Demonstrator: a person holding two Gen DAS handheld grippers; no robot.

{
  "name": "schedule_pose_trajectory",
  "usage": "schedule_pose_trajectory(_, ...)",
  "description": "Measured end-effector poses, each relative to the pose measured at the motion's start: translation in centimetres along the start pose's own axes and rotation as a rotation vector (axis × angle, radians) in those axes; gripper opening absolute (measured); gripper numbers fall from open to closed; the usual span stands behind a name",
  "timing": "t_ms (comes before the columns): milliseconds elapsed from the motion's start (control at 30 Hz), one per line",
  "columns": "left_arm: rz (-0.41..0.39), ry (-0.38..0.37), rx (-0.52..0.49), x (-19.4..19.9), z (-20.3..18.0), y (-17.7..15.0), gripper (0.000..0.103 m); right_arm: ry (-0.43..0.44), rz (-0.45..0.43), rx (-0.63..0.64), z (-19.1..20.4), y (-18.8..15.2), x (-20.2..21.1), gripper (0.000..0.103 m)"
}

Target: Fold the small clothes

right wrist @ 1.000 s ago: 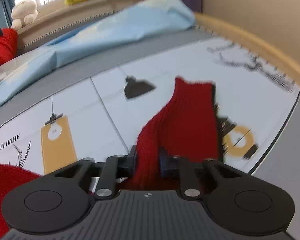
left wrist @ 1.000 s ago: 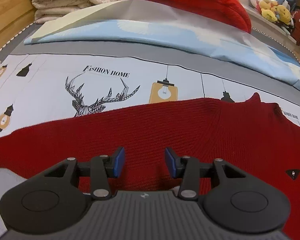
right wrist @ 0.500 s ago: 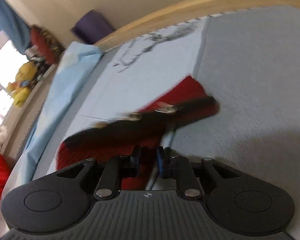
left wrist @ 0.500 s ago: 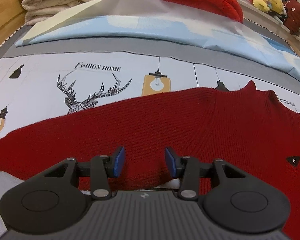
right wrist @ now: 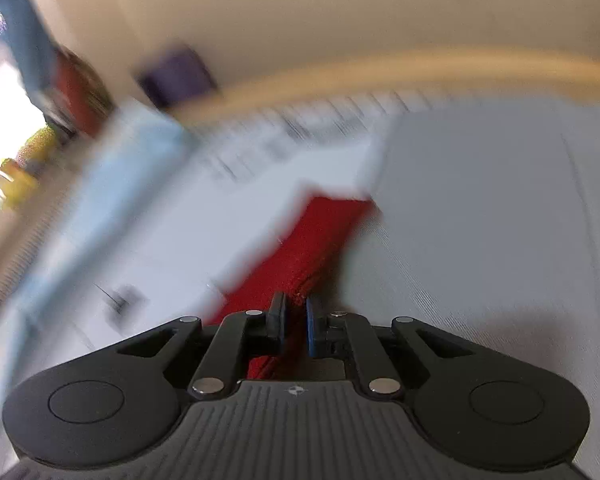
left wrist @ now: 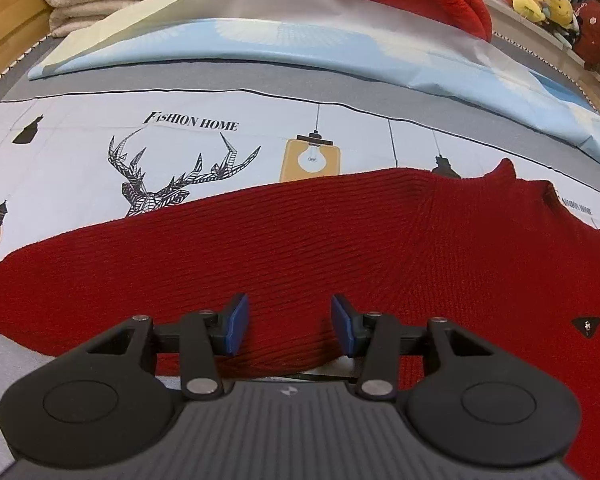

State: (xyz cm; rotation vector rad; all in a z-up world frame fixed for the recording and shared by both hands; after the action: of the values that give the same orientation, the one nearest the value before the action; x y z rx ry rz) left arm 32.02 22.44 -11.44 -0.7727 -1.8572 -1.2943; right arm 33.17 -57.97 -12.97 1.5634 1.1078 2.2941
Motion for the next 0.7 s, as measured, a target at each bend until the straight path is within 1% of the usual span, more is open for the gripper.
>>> schedule_pose_trajectory(33, -0.002, -0.003, -0.003, 0.1, 0.0, 0.0, 0.050, -0.017, 0.057, -0.025, -0.4, -0.4, -0.9, 0.014)
schedule_pose_trajectory(67, -0.003, -0.005, -0.004, 0.2, -0.1, 0.0, 0.050, 0.005, 0.063, -0.057, -0.6, -0.5, -1.1, 0.017)
schedule_pose_trajectory(100, -0.004, -0.007, -0.004, 0.3, 0.0, 0.0, 0.050, 0.014, 0.058, -0.044, -0.3, -0.3, -1.0, 0.021)
schedule_pose_trajectory(133, -0.006, -0.008, -0.003, 0.5, 0.1, -0.1, 0.050, 0.021, 0.061, -0.025, 0.1, -0.1, -0.9, 0.029)
schedule_pose_trajectory(200, -0.010, -0.007, 0.002, 0.7, 0.3, -0.1, 0.050, 0.055, 0.058, -0.037, 0.2, 0.2, -0.4, 0.031)
schedule_pose_trajectory(233, -0.013, -0.007, 0.007, 0.9, 0.4, 0.0, 0.050, 0.058, 0.057, -0.037, 0.3, 0.1, -0.3, 0.027)
schedule_pose_trajectory(267, -0.017, -0.007, 0.014, 1.0, 0.6, 0.0, 0.050, 0.060, 0.061, -0.034, 0.1, 0.1, -0.4, 0.010)
schedule_pose_trajectory(367, -0.030, -0.010, 0.025, 1.7, 1.0, 0.1, 0.050, 0.043, 0.052, -0.030, -0.1, -0.1, -0.5, 0.010)
schedule_pose_trajectory(433, -0.040, -0.013, 0.028, 2.2, 1.2, 0.3, 0.050, 0.017, -0.018, 0.058, 1.6, 0.1, 0.5, 0.010)
schedule_pose_trajectory(500, -0.050, -0.011, 0.039, 2.8, 1.6, 0.4, 0.050, 0.024, -0.167, 0.230, 4.4, 0.1, 3.4, 0.010)
schedule_pose_trajectory(533, -0.055, -0.010, 0.048, 3.0, 1.8, 0.4, 0.050, 0.053, -0.248, 0.308, 6.1, -0.2, 5.3, 0.010)
schedule_pose_trajectory(567, -0.062, -0.007, 0.060, 3.3, 2.0, 0.5, 0.050, 0.082, -0.299, 0.352, 7.5, -0.4, 6.8, 0.010)
schedule_pose_trajectory(600, -0.070, -0.002, 0.072, 3.6, 2.2, 0.5, 0.050, 0.116, -0.343, 0.388, 8.9, -0.9, 8.6, 0.010)
schedule_pose_trajectory(700, -0.089, 0.027, 0.114, 4.3, 2.6, 1.0, 0.050, 0.222, -0.429, 0.472, 12.4, -2.7, 13.5, 0.010)
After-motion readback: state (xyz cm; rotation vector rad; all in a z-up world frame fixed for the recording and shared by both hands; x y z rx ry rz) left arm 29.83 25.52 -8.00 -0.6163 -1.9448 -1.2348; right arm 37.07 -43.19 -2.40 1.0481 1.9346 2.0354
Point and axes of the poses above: each gripper's, at about its wrist camera, not at the fingertips, and x roughly against the way its jaws point, z to its left, y to its top, the point moved 4 cm from there along -x, roughly the way its jaws point, and after that the axes turned 13 degrees about -y, right-handed, at the moved point
